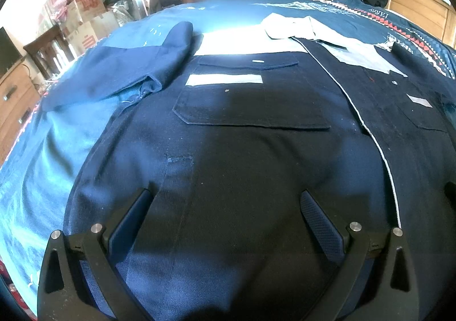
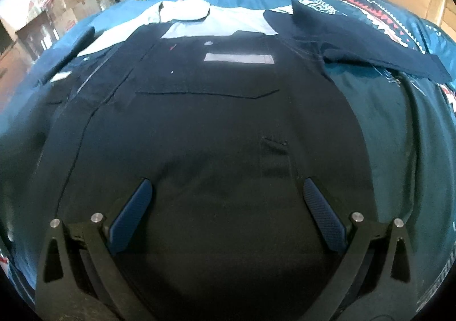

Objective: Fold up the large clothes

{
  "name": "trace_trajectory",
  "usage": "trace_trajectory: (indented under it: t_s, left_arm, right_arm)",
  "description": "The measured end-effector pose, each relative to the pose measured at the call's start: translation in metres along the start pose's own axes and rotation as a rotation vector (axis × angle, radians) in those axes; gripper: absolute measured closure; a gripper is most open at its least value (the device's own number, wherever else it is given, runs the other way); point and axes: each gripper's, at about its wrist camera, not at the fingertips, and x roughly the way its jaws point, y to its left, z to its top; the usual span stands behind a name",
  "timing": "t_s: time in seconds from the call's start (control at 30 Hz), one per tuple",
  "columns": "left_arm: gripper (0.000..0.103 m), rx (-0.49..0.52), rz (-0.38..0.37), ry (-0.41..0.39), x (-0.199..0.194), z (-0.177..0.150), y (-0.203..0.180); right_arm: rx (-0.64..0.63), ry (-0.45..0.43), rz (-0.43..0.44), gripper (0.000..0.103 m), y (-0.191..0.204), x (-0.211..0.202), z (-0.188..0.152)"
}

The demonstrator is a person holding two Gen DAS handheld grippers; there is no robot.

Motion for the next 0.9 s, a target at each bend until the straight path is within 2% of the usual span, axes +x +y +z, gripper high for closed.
trace_trajectory:
  t_s: [0.13,0.2,0.27,0.33,0.4,0.5,0.6,0.77,0.9]
  left_arm:
    - [0.000,0.005,0.010,0.001,0.000,0.001,-0.002]
    - [0.000,0.010,0.017,-0.003,0.000,0.001,-0.003]
    - [0.000,0.009,0.016,-0.003,0.000,0.002,-0.003]
    - [0.000,0.008,0.014,-0.003,0.001,0.002,-0.003]
    - [0.000,0.009,0.015,-0.003,0.001,0.002,-0.003]
    - [0.000,0.009,0.015,-0.001,0.001,0.002,-0.003]
    - [0.000,0.009,0.014,0.001,0.002,0.003,-0.003]
    - [0.000,0.008,0.012,0.007,0.003,0.004,-0.003]
    - [0.000,0.010,0.016,0.009,0.004,0.006,-0.004]
  right_arm:
    - [-0.046,0.105,0.050,0.000,-0.004,0.001,0.012]
    - [-0.073,0.133,0.037,0.000,-0.013,-0.008,0.019]
    - [-0.103,0.083,-0.012,0.000,-0.031,-0.030,0.031]
    - [-0.096,0.036,-0.018,0.000,-0.058,-0.050,0.046]
    - [-0.045,0.003,-0.028,0.000,-0.102,-0.066,0.067]
    - [0.097,-0.040,-0.039,0.000,-0.188,-0.080,0.098]
    - [0.256,-0.076,-0.094,0.000,-0.293,-0.084,0.126]
    - [0.606,-0.135,0.014,0.000,-0.437,-0.080,0.135]
    - [0.796,-0.160,0.146,0.003,-0.496,-0.061,0.124]
